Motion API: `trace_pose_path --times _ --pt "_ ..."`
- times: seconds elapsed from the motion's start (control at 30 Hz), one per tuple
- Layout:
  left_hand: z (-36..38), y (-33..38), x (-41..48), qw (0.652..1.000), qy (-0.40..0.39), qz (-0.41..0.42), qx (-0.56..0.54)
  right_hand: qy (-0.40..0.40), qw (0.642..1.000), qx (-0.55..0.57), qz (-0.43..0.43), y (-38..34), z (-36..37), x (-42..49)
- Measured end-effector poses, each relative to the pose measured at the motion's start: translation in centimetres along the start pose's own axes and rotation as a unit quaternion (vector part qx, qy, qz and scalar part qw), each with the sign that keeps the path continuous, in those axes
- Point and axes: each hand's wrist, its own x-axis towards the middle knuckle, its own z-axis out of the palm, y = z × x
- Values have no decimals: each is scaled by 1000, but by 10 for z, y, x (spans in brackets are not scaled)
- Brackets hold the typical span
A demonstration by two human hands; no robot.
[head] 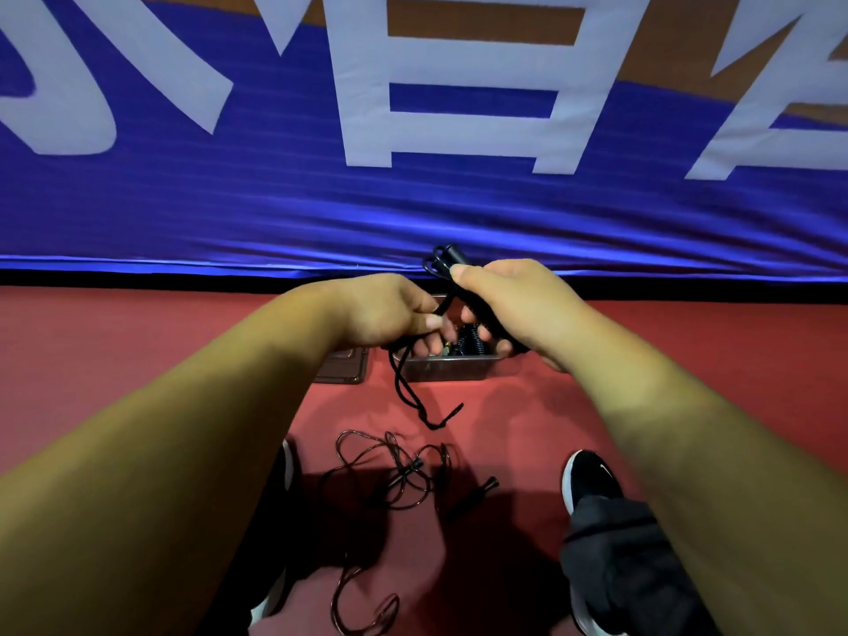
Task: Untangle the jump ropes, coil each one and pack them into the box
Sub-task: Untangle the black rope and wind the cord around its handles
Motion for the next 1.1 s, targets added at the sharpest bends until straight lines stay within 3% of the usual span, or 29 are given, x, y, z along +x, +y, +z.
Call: trace_pose_path --times 0.13,0.23,0.37,0.5,0.63,0.9,1.0,1.1 --pt "4 -1 4 998 29 -9 61 -46 994 91 36 -6 6 -7" --pt "3 -1 5 995 62 20 80 -127 977 154 77 -14 5 -14" --pt "-12 -7 -4 993 26 65 99 -276 947 107 127 -18 6 -25" --pt "-18 0 -11 995 24 73 60 -326 932 11 156 -16 7 -27" --pt "-20 16 -11 984 92 98 118 -290 934 -115 173 -5 8 -20" --pt "-15 31 -8 936 220 158 223 -179 972 -110 100 0 0 -5" --pt "-15 35 -11 927 222 158 258 -133 977 -151 70 2 -3 -2" --pt "-10 41 -17 932 177 129 290 -67 980 -180 55 7 -3 4"
